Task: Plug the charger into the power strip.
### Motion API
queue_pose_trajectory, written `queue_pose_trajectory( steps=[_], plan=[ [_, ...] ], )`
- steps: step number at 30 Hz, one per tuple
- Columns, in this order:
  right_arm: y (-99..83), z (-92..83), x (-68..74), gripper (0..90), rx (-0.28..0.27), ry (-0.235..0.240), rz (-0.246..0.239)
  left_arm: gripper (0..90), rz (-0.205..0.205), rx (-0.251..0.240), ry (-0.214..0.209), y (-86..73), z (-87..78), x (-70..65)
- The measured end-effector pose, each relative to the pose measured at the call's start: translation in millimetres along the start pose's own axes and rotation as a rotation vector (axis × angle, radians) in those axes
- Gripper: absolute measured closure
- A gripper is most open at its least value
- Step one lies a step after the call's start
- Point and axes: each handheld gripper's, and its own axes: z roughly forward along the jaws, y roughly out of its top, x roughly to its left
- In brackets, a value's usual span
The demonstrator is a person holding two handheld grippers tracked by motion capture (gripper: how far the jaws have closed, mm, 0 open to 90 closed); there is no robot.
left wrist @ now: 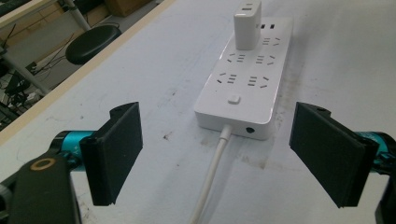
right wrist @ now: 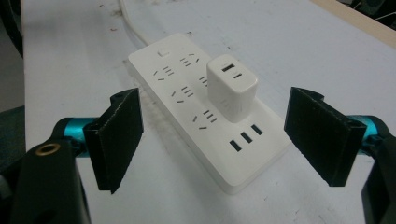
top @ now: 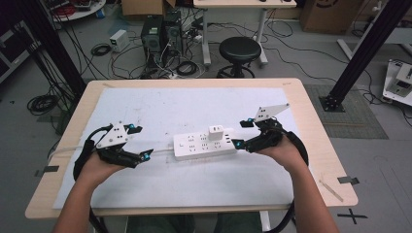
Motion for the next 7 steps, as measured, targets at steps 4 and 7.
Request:
queue_pose_trajectory(
  steps=[4, 7],
  plan=[
    [-0.9, 1.6, 0.8, 20.1, 0.005, 0.004, 0.001, 17.3, -0.002, 0.003, 0.004, -0.6, 0.3, 0.9],
    [-2.4, 1.9, 1.0, 20.0, -0.004, 0.001, 0.002, 17.3, -0.016, -0.005, 0.006, -1.4, 1.1, 0.3]
  ],
)
